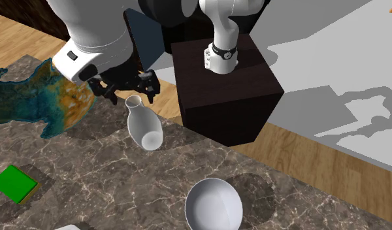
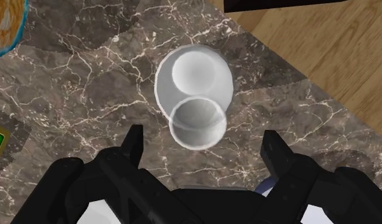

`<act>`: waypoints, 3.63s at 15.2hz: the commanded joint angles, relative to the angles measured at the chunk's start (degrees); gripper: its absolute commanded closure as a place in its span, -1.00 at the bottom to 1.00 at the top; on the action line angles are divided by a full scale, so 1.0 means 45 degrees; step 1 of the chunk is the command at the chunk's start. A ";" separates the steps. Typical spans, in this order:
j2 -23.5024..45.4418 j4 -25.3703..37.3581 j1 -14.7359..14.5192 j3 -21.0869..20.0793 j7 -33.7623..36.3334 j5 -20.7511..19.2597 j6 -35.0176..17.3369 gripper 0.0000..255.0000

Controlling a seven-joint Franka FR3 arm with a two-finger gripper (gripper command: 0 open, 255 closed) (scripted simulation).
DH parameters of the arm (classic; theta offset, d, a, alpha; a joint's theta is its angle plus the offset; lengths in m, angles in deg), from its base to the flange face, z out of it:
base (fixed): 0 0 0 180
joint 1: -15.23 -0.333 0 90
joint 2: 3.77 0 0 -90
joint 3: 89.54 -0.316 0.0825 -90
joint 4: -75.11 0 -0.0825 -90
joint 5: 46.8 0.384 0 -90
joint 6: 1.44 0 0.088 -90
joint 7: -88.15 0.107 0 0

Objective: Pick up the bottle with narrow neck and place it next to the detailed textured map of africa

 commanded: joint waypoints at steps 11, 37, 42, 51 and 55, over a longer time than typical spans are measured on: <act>0.0438 -0.0753 0.0114 0.0006 -0.0224 0.0281 -0.1130 -1.00; -0.0097 0.0910 0.0049 0.0048 -0.0094 -0.0028 0.0986 1.00; -0.0163 0.1695 0.0051 0.0059 -0.0103 -0.0064 0.1826 1.00; -0.0064 0.3347 0.0110 0.0094 -0.0203 -0.0011 0.3391 1.00; 0.0079 0.4196 0.0169 0.0120 -0.0283 0.0066 0.4117 1.00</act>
